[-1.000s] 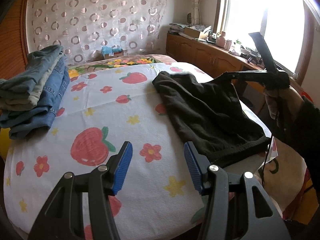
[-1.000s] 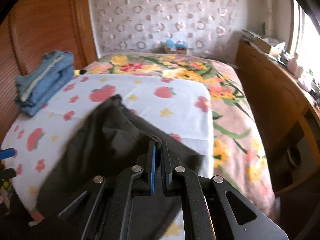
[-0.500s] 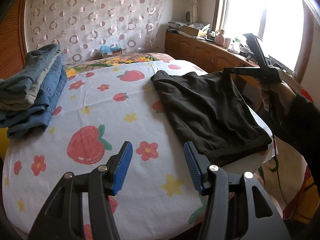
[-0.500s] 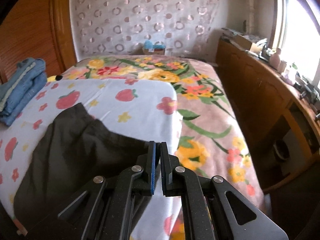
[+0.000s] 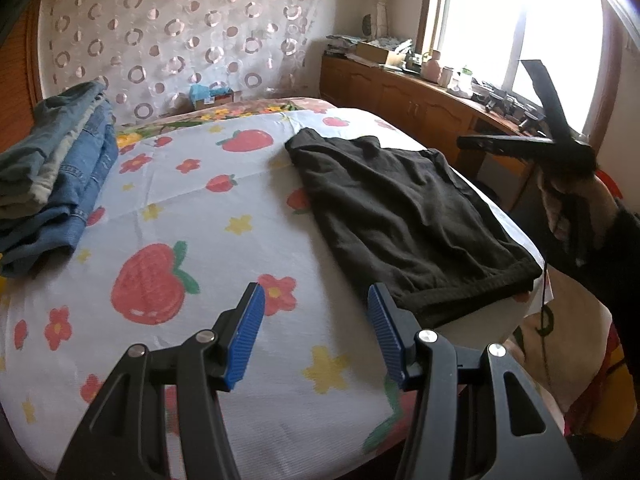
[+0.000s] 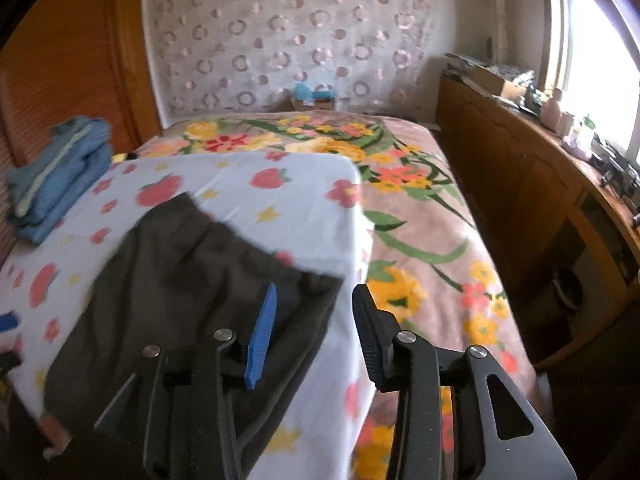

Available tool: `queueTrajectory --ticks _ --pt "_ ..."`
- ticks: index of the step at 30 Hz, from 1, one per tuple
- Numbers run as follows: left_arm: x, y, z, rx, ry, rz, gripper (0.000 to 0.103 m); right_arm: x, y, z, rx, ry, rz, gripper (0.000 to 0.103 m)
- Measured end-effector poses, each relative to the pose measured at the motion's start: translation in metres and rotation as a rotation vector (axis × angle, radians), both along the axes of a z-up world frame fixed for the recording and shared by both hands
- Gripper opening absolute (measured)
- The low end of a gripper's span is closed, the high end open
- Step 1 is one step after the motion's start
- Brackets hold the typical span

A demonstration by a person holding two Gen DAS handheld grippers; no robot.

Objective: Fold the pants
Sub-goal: 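Grasp the shorts' waistband with the left gripper and straighten it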

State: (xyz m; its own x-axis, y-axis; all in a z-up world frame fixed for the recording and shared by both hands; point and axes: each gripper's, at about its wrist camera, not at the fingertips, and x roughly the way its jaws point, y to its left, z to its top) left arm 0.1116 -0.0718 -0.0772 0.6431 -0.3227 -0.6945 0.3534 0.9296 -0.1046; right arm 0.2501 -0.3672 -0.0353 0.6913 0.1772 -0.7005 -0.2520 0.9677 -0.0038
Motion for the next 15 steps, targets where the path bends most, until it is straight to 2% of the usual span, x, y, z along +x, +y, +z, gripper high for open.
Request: queueTrajectory --ticks 2,4,7,12,15 --pt "0.001 -0.003 -0.002 -0.001 0.008 -0.011 0.053 -0.022 0.005 -0.001 0.020 0.004 0.039 0.044" --pt "0.001 -0.007 -0.003 -0.010 0.014 -0.030 0.053 -0.040 0.011 -0.004 0.024 0.006 0.065 0.053" --pt "0.002 -0.012 -0.003 -0.027 0.023 -0.055 0.053 -0.064 0.021 -0.013 0.044 0.020 0.103 0.053" --pt "-0.001 -0.024 -0.002 -0.035 0.025 -0.116 0.039 -0.093 0.032 -0.031 0.051 0.034 0.114 0.053" --pt "0.000 -0.033 -0.006 -0.026 0.038 -0.142 0.037 -0.100 0.033 -0.039 0.065 0.043 0.101 0.053"
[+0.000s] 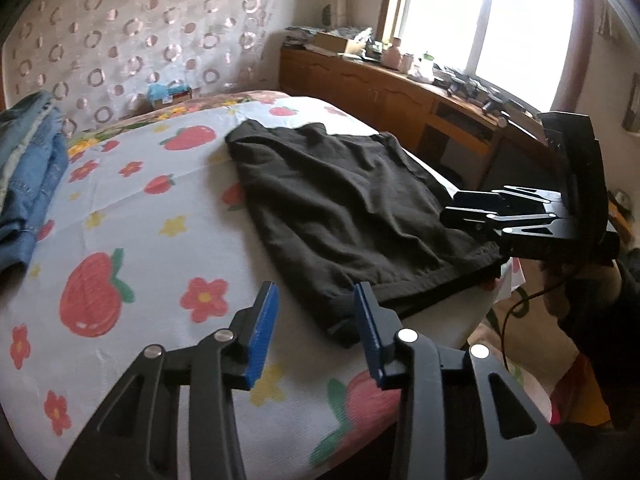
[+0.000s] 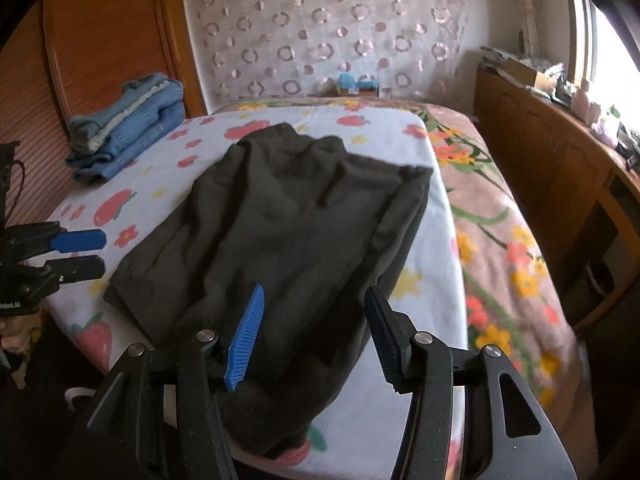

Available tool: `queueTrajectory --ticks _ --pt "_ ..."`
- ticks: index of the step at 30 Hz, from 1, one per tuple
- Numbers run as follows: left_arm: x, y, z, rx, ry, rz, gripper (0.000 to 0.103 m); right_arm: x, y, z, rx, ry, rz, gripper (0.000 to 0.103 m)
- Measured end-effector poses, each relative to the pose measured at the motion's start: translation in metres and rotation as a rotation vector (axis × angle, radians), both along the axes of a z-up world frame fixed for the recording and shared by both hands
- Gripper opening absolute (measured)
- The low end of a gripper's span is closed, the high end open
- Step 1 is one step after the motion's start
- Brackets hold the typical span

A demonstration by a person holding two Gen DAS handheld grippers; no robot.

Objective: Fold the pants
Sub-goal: 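Grasp the shorts' waistband with the left gripper and straighten it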

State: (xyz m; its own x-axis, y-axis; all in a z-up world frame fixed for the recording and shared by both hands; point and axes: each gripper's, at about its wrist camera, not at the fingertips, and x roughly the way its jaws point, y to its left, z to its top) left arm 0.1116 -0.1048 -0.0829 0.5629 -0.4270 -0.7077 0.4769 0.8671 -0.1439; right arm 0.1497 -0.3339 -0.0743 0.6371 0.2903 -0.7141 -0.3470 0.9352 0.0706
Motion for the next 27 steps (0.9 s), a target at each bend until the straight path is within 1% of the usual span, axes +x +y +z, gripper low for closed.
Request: queueTrajectory --ticks 5,9,11,12,13,14,17,18,19,20,24,27 --pt "0.012 -0.008 -0.004 0.003 0.027 0.002 0.035 -0.001 0.000 -0.012 -0.009 0.004 -0.047 0.053" --pt "0.023 -0.007 -0.013 -0.008 0.080 0.034 0.035 -0.004 -0.006 -0.016 0.027 -0.006 -0.065 0.055" --pt "0.023 -0.007 -0.016 -0.007 0.083 0.036 0.035 -0.007 -0.009 -0.018 0.052 -0.019 -0.072 0.055" --pt "0.022 -0.008 -0.017 0.000 0.082 0.037 0.035 -0.008 -0.008 -0.018 0.046 -0.028 -0.072 0.055" --pt "0.022 -0.009 -0.018 0.004 0.081 0.039 0.032 -0.009 -0.006 -0.019 0.038 -0.035 -0.072 0.055" --pt "0.022 -0.009 -0.019 0.003 0.083 0.036 0.028 -0.010 -0.003 -0.019 0.019 -0.046 -0.072 0.055" --pt "0.019 -0.011 -0.018 0.010 0.079 0.017 0.020 -0.012 0.003 -0.021 -0.026 -0.075 -0.074 0.055" --pt "0.016 -0.012 -0.017 0.011 0.069 0.009 0.012 -0.012 0.002 -0.022 -0.018 -0.078 -0.077 0.055" --pt "0.015 -0.012 -0.015 0.012 0.063 0.011 0.006 -0.013 0.000 -0.022 -0.010 -0.079 -0.077 0.055" --pt "0.010 -0.010 -0.012 0.016 0.050 0.014 0.004 -0.012 -0.001 -0.023 -0.003 -0.081 -0.075 0.055" --pt "-0.004 -0.004 0.001 0.002 0.019 0.009 0.002 -0.014 0.000 -0.024 -0.013 -0.093 -0.069 0.055" --pt "-0.003 -0.002 -0.003 0.016 0.039 0.013 0.002 -0.014 -0.002 -0.024 -0.009 -0.094 -0.065 0.055"
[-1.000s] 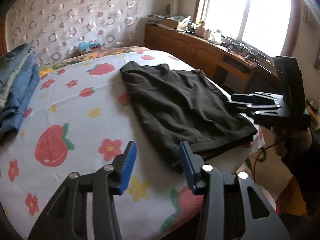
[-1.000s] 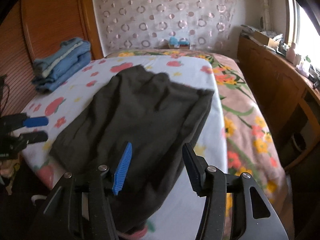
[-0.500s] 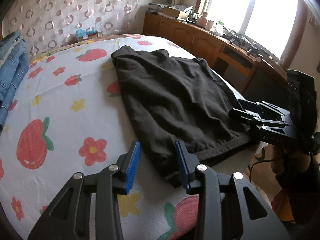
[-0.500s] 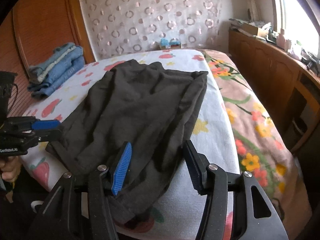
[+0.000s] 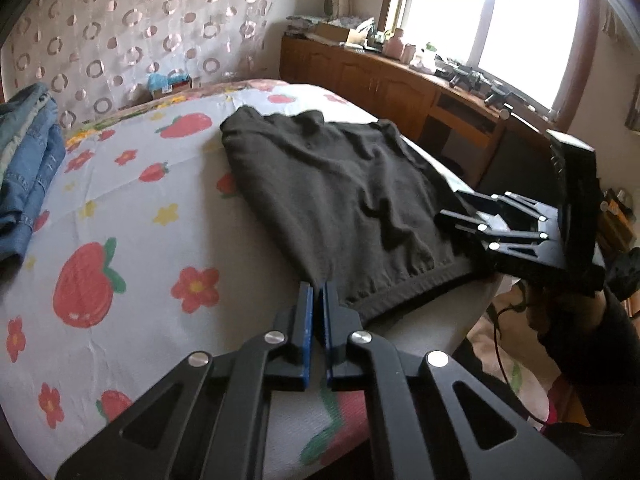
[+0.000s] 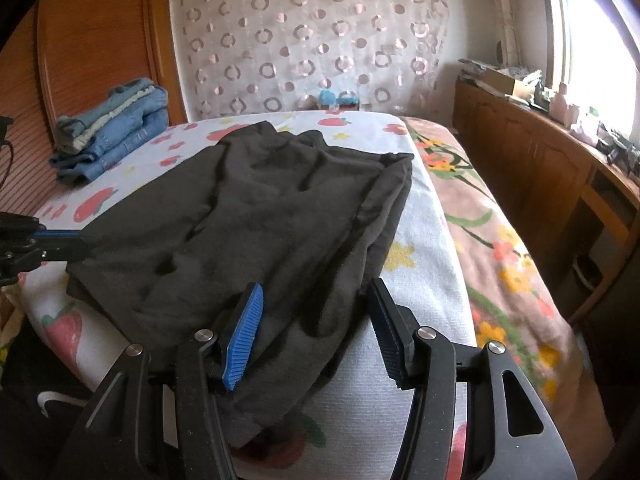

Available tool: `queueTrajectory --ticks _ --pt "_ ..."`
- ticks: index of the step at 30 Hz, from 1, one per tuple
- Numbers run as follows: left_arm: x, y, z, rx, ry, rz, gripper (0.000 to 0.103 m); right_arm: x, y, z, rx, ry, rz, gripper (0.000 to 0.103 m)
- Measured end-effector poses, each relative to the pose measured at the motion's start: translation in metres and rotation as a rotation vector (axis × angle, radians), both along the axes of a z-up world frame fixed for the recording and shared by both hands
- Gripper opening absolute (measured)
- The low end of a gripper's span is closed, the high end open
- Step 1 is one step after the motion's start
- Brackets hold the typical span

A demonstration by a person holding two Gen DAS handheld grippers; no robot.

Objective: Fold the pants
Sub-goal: 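Grasp the shorts' waistband with the left gripper and straighten it, then grasp the black shorts' edge with the right gripper while the left gripper holds the waistband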

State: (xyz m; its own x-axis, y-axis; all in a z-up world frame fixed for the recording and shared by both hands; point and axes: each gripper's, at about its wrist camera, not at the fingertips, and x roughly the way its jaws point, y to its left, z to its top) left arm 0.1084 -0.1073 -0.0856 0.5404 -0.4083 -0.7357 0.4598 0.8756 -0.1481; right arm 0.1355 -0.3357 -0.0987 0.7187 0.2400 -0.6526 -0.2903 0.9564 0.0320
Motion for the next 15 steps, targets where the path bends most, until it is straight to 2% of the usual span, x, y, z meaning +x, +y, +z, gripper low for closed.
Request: queueTrajectory --ticks 9,15 --pt "0.004 0.000 -0.009 0.007 0.021 0.013 0.002 0.000 -0.003 0.006 -0.011 0.032 -0.012 0.055" --pt "0.007 0.002 -0.015 0.002 0.034 0.023 0.003 -0.021 -0.016 0.019 0.061 0.044 -0.023 0.055"
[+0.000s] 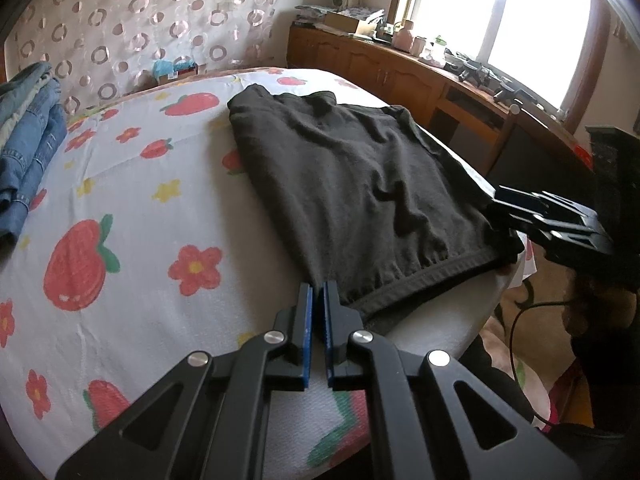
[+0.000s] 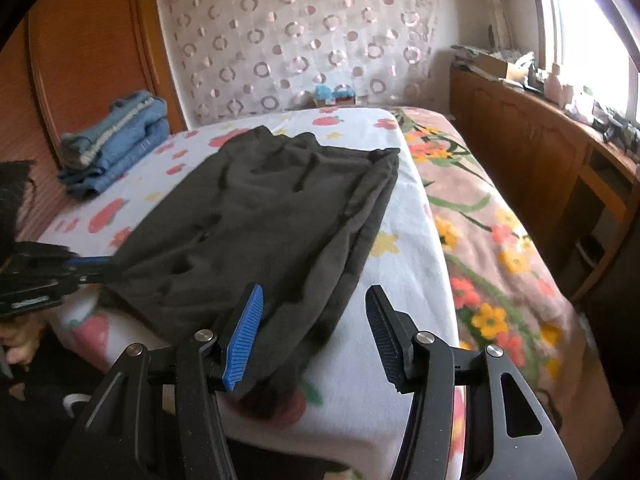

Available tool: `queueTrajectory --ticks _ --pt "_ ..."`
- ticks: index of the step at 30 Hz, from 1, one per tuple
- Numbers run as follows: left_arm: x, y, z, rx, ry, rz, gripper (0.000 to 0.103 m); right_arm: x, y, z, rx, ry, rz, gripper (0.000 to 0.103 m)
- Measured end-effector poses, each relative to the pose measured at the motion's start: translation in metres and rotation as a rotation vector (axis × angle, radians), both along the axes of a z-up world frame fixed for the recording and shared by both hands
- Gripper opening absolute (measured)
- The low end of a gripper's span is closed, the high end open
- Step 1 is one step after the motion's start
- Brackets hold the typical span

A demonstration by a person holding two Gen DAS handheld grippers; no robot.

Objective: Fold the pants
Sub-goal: 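Grasp the black shorts' edge with the right gripper while the left gripper holds the waistband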

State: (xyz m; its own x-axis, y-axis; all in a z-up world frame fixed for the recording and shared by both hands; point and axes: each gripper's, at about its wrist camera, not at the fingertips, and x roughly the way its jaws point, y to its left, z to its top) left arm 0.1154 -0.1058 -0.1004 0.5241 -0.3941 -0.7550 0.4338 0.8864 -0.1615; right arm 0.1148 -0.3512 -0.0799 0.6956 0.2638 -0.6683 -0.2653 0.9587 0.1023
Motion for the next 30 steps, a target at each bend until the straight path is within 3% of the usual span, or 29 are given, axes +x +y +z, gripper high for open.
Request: queueTrajectory --ticks 8,17,22,26,30 --pt "0.003 0.005 -0.003 -0.029 0.015 0.011 0.009 -0.016 0.009 0.001 0.007 0.027 0.024 0.054" --pt "0.003 0.001 -0.002 -0.003 -0.012 0.003 0.015 -0.018 0.013 -0.009 -0.011 0.060 0.002 0.043" --pt "0.005 0.000 -0.001 0.019 -0.013 0.011 0.021 -0.019 0.015 -0.010 -0.012 0.058 0.017 0.031" --pt "0.007 0.007 0.005 -0.068 0.013 0.029 0.021 -0.020 0.016 -0.010 -0.005 0.056 0.032 0.025" --pt "0.007 0.003 0.010 -0.071 0.002 0.016 0.022 -0.020 0.015 -0.011 0.008 0.054 0.034 0.021"
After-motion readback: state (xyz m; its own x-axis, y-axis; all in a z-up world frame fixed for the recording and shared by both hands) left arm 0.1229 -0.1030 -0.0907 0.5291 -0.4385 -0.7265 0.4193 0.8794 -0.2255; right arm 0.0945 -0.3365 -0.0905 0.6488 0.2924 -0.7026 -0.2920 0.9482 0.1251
